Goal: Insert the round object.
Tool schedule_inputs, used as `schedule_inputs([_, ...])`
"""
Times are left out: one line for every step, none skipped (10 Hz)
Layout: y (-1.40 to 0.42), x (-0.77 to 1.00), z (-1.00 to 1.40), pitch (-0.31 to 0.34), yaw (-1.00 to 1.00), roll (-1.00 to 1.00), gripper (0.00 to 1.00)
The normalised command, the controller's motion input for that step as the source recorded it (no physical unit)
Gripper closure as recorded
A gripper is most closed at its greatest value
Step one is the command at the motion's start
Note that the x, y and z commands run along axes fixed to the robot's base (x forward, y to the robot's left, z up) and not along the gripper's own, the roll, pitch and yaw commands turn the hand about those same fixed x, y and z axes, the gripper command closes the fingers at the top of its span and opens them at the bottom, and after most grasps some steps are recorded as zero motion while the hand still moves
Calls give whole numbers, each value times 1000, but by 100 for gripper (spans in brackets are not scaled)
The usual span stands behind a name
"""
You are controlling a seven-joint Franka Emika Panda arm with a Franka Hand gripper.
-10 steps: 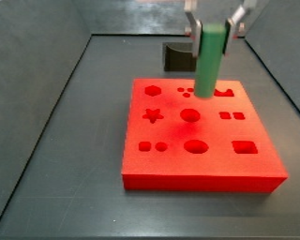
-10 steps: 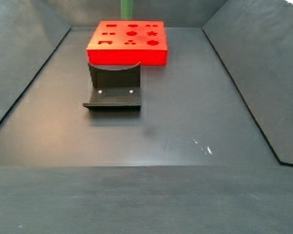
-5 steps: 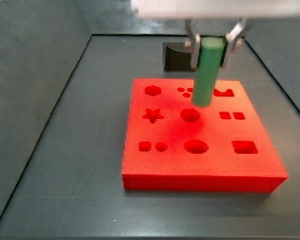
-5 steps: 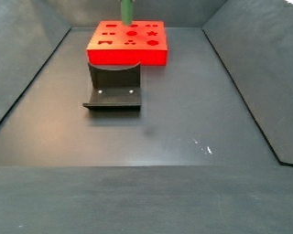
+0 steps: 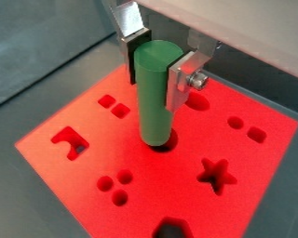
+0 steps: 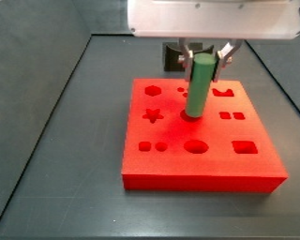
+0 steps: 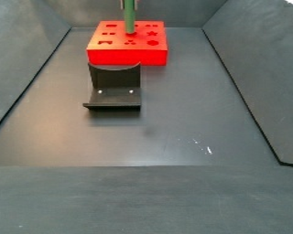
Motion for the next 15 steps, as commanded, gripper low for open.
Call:
schedule_inputs([-6, 0, -186, 0, 0, 0, 100])
schedule_inputs([-63, 0, -160, 0, 0, 0, 100])
schedule_inputs([-40, 0, -180, 0, 0, 0, 100])
schedule_inputs([-80, 0, -169, 0, 0, 0, 100])
schedule_inputs([-74, 0, -149, 0, 0, 0, 100])
schedule_inputs([0, 0, -177, 0, 0, 0, 100])
schedule_inputs([-37, 0, -177, 0, 0, 0, 100])
schedule_inputs([0, 0, -183, 0, 0, 0, 100])
schedule_inputs([0, -37, -189, 0, 0, 0, 100])
schedule_inputs([54, -169, -169, 0, -63, 0, 100])
schedule_inputs([0, -80, -166, 0, -31, 0, 100])
schedule_inputs([0, -63, -171, 0, -23, 0, 100])
schedule_inputs([0, 0, -123, 0, 0, 0, 100])
schedule_inputs([0, 0, -151, 0, 0, 0, 100])
schedule_inputs([-34, 29, -286, 0, 0, 43, 100])
